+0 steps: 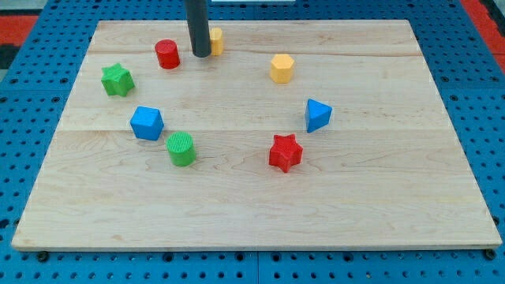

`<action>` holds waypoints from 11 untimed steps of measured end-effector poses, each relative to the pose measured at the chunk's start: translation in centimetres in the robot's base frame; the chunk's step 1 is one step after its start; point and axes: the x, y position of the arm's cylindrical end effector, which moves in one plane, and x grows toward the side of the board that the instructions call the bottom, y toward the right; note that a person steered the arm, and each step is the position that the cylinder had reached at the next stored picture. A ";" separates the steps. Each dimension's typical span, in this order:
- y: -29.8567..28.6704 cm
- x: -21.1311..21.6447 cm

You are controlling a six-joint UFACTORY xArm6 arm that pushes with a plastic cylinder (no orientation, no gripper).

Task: Place yellow heart and red circle in a horizontal line

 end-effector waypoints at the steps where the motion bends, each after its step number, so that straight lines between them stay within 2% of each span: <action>1: -3.5 -0.2; 2: -4.1 -0.3; 3: -2.4 -1.1; 5: -1.5 -5.8; 6: 6.3 -6.1; 7: 6.5 -5.1; 10: 4.8 -6.0; 11: 4.8 -3.5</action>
